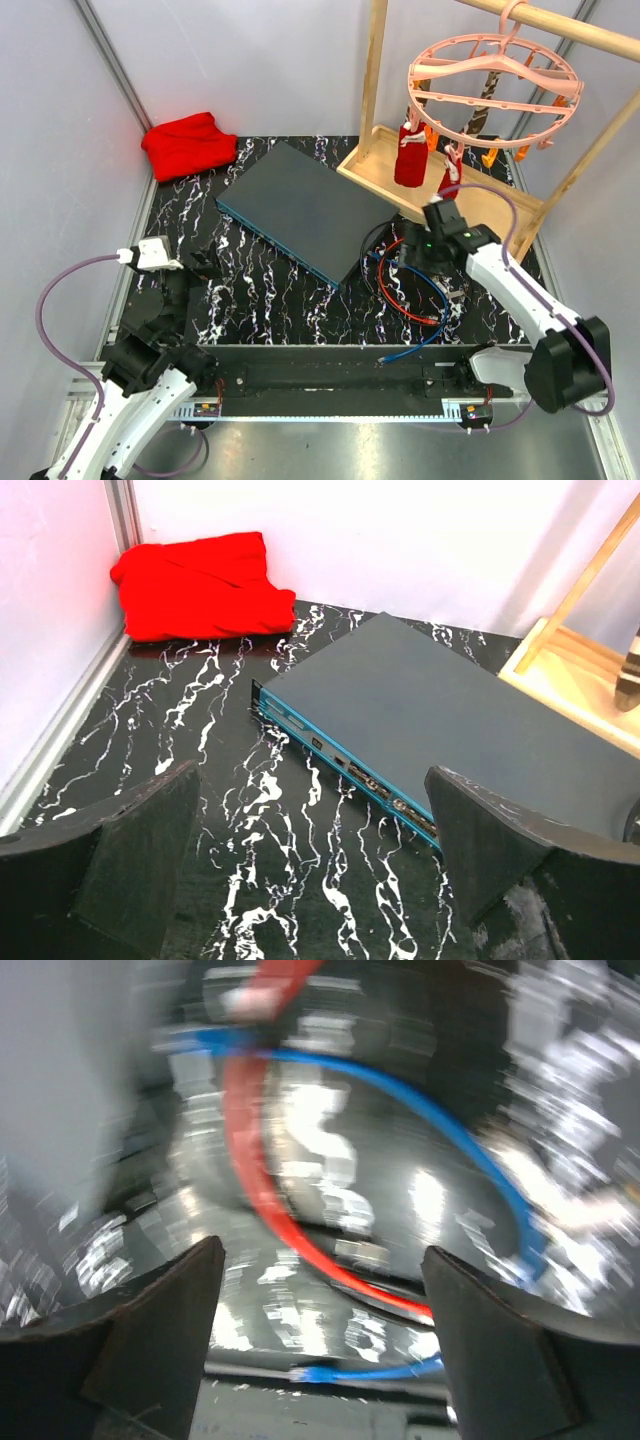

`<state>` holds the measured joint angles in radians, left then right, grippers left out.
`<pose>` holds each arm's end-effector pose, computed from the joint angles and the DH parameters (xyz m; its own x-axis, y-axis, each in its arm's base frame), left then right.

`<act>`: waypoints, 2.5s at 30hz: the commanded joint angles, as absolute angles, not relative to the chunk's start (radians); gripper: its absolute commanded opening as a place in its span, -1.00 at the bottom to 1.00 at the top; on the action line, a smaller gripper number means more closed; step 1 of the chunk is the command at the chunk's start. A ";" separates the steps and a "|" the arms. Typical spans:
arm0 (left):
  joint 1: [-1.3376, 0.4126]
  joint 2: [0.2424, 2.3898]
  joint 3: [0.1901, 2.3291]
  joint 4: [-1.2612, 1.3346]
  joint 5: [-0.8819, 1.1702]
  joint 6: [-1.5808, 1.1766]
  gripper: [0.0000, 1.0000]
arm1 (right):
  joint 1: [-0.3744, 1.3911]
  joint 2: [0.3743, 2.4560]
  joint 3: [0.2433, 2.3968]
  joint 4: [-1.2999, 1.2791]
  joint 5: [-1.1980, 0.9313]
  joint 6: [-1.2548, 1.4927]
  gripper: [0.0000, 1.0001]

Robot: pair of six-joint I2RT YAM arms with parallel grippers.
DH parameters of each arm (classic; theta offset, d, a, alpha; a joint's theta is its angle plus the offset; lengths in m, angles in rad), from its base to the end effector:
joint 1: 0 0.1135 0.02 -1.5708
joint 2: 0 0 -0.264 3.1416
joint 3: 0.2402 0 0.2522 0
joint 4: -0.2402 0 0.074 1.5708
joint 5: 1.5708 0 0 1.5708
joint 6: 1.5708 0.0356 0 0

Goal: Insert the plug into the switch port
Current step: Pick up the plug from the center of the board.

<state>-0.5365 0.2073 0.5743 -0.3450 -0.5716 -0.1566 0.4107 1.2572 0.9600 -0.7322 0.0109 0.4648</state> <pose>0.0723 -0.0206 0.3140 0.0241 -0.1670 -0.9857 -0.0316 0.9853 -0.1677 0.2265 0.0982 0.2563 -0.8790 0.1061 -0.4649 -0.0001 0.9749 0.2226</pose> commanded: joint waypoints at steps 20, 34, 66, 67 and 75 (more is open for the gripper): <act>-0.581 0.172 0.551 -0.291 -0.495 -0.104 0.98 | -0.058 1.239 0.741 -0.773 0.268 0.933 0.20; -0.588 0.170 0.548 -0.288 -0.497 -0.095 0.98 | -0.097 1.422 0.732 -0.677 0.229 1.003 -0.03; -0.685 0.705 0.695 -0.189 0.115 -0.038 0.98 | 0.233 1.190 0.910 -0.742 0.055 1.090 -1.00; -0.707 0.760 0.721 -0.181 0.109 -0.026 0.98 | 0.265 1.199 0.919 -0.729 0.058 1.101 -1.00; -1.000 1.020 0.836 -0.063 -0.129 -0.006 0.97 | 0.452 1.328 1.008 -0.646 0.072 1.203 -1.00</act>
